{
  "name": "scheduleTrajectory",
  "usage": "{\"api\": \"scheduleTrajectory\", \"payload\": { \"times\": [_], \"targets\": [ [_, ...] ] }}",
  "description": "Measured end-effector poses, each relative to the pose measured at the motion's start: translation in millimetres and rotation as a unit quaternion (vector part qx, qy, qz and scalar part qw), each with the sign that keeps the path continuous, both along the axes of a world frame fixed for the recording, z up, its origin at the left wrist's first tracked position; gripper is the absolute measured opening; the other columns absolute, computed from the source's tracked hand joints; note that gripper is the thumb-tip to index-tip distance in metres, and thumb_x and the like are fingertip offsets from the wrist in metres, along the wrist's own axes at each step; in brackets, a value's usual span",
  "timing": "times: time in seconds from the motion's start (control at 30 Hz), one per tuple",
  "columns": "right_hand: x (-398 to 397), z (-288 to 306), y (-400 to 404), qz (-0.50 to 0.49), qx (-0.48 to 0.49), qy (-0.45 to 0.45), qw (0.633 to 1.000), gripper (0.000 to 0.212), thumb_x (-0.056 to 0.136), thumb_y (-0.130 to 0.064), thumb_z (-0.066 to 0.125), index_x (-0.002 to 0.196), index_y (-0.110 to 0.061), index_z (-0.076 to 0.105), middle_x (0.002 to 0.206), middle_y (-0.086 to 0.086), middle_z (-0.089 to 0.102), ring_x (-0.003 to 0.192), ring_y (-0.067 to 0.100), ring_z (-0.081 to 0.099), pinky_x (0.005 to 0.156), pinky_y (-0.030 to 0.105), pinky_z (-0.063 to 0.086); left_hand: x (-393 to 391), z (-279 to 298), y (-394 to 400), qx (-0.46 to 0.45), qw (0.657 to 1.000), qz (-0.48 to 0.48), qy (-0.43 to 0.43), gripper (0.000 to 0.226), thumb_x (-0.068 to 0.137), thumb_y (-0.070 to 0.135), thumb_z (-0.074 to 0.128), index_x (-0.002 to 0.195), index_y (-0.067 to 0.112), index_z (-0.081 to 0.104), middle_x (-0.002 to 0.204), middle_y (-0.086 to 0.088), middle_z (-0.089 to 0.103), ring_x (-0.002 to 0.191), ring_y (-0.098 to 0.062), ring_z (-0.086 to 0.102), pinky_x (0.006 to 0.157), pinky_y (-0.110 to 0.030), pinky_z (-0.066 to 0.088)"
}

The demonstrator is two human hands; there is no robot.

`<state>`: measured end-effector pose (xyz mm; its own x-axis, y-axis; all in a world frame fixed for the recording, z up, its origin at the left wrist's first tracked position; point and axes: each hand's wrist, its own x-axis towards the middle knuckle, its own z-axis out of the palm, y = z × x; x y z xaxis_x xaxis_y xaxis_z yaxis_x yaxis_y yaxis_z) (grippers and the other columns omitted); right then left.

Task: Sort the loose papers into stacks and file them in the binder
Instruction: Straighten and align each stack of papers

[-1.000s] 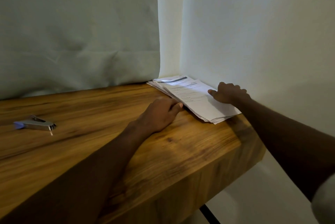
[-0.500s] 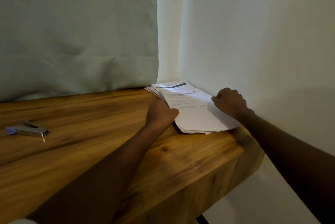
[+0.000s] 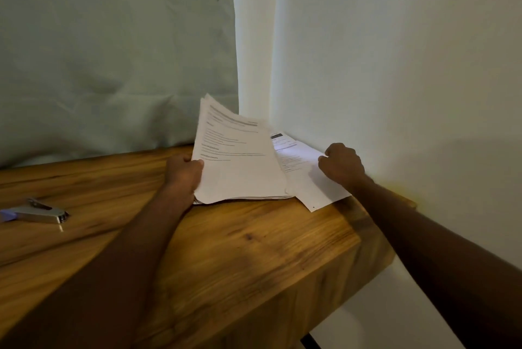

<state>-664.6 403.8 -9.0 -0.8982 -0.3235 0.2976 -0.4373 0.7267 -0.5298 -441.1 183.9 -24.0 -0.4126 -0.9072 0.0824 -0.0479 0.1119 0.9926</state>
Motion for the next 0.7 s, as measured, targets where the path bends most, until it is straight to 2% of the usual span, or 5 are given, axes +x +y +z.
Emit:
{"api": "scheduleTrajectory", "payload": {
  "times": [0.13,0.23,0.4,0.53,0.7],
  "targets": [
    [7,-13,3,0.015,0.118,-0.029,0.993,0.053,0.105,-0.052,0.034,0.138,-0.013,0.051,0.139,0.014,0.056,0.126,0.037,0.054,0.112,0.054,0.036,1,0,5,0.004,1.000,-0.022,-0.011,0.027,0.103,0.011,0.057,0.129,0.004,0.061,0.119,-0.015,0.068,0.073,-0.021,0.061,0.055,-0.029,0.048],
    [15,-18,0,0.024,0.109,0.010,0.994,0.047,0.106,-0.047,0.032,0.125,-0.012,0.057,0.124,0.013,0.062,0.113,0.035,0.059,0.106,0.051,0.041,-11,-2,15,-0.002,0.999,-0.036,-0.029,0.025,0.103,0.009,0.056,0.125,0.001,0.064,0.123,-0.017,0.069,0.074,-0.023,0.064,0.056,-0.029,0.050],
    [20,-15,-4,0.033,-0.079,0.024,0.996,0.027,0.098,-0.022,0.046,0.081,-0.007,0.061,0.086,0.007,0.067,0.086,0.032,0.066,0.070,0.031,0.043,-20,1,19,0.015,0.997,-0.041,-0.057,0.024,0.102,0.007,0.055,0.123,0.000,0.063,0.113,-0.015,0.069,0.070,-0.022,0.064,0.051,-0.027,0.046],
    [19,-18,-7,0.046,-0.107,-0.022,0.993,0.031,0.090,-0.007,0.056,0.117,-0.011,0.071,0.119,0.005,0.069,0.101,0.024,0.065,0.086,0.028,0.047,-23,3,27,0.081,0.991,-0.105,-0.013,0.031,0.094,0.003,0.069,0.125,0.000,0.064,0.112,-0.016,0.072,0.081,-0.029,0.072,0.062,-0.033,0.058],
    [17,-22,-11,0.040,-0.190,-0.063,0.979,0.030,0.093,-0.006,0.053,0.117,-0.011,0.069,0.105,0.000,0.058,0.097,0.023,0.062,0.088,0.031,0.054,-35,-1,37,0.059,0.986,-0.156,-0.020,0.046,0.081,-0.003,0.080,0.125,0.002,0.065,0.119,-0.015,0.072,0.091,-0.030,0.073,0.076,-0.040,0.063]
  ]
}}
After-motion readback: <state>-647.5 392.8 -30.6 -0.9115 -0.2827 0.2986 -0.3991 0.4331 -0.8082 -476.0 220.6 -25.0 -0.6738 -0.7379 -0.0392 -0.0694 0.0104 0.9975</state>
